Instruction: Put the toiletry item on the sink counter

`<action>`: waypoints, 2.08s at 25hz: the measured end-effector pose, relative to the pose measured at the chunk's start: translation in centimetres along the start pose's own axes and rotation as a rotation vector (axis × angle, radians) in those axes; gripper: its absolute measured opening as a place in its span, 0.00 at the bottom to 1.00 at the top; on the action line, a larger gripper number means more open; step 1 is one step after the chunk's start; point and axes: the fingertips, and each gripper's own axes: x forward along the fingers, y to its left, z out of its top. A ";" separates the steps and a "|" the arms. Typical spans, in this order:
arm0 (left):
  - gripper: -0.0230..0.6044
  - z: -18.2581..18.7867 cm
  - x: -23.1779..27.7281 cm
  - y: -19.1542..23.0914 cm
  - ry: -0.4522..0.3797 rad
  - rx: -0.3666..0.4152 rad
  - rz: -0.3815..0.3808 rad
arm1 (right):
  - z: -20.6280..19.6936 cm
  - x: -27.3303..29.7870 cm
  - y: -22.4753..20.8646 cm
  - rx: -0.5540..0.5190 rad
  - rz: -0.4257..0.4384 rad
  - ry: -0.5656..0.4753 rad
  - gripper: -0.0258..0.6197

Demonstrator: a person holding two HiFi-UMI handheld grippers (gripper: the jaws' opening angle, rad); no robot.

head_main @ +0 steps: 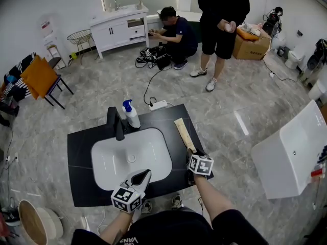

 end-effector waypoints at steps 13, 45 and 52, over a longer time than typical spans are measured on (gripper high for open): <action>0.05 1.4 0.8 -0.8 -0.003 0.049 -0.107 | 1.7 -5.1 1.5 -0.002 0.010 -0.133 0.31; 0.05 2.3 -8.0 -2.7 -0.041 0.192 -0.425 | -2.8 -24.6 17.3 -0.029 0.033 -0.495 0.04; 0.05 1.7 -9.2 -3.1 -0.034 0.206 -0.448 | -4.4 -25.7 17.9 -0.021 -0.012 -0.488 0.04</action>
